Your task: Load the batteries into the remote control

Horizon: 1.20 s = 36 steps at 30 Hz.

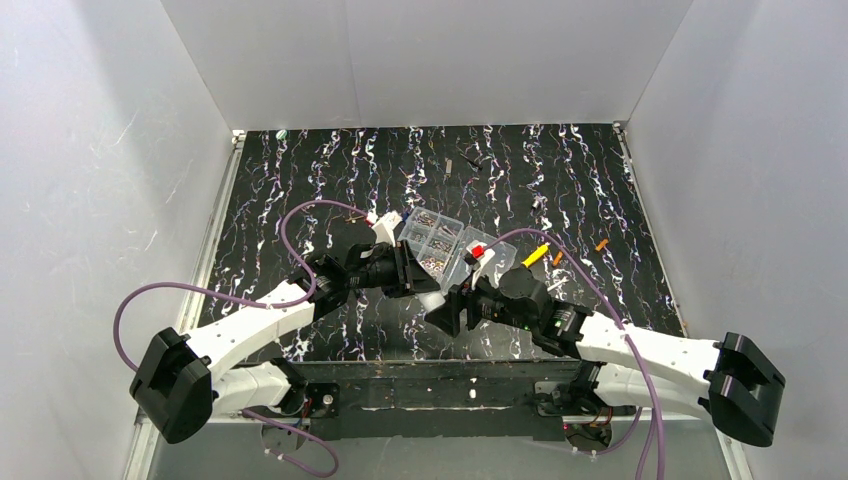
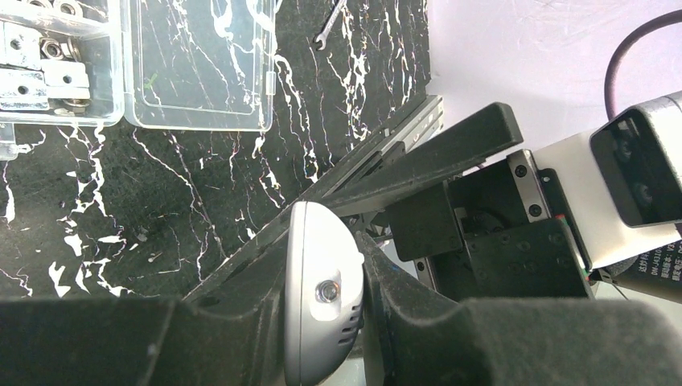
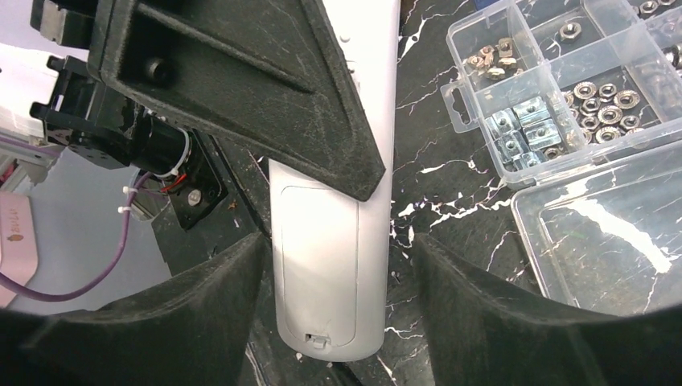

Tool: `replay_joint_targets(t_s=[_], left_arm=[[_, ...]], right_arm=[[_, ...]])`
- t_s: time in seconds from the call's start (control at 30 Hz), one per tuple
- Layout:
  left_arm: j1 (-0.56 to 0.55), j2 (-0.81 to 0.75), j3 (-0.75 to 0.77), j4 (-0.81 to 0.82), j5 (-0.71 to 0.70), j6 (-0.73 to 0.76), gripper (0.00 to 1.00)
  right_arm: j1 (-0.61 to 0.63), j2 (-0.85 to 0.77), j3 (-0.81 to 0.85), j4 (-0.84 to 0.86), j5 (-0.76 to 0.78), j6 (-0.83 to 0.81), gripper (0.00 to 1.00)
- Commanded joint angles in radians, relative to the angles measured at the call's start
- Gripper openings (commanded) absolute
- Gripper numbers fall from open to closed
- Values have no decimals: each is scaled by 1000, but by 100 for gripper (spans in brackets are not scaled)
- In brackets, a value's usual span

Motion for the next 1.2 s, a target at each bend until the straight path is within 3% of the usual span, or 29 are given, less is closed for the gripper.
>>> replay_joint_targets(t_s=[0.0,0.3,0.47,0.57,0.9,1.17], left_arm=[[-4,-15,15,11,4,-10,0],[-4,-22,10,9,-6,-18,0],[-4,-22,9,9,-5,-22,17],[-4,-28,7,5,-8,-22,24],[-4,-27,11,2,-10,-23,36],[-4,-29,14,-5,-9,-22,31]], right_arm=[[8,7,50,74,-9,10,70],[10,17,60,63,-43,-4,32],[10,8,59,62,-60,-21,12],[10,2,54,63,-73,-19,8],[10,0,54,62,-78,-19,6],[10,-9,47,56,-57,-16,5]])
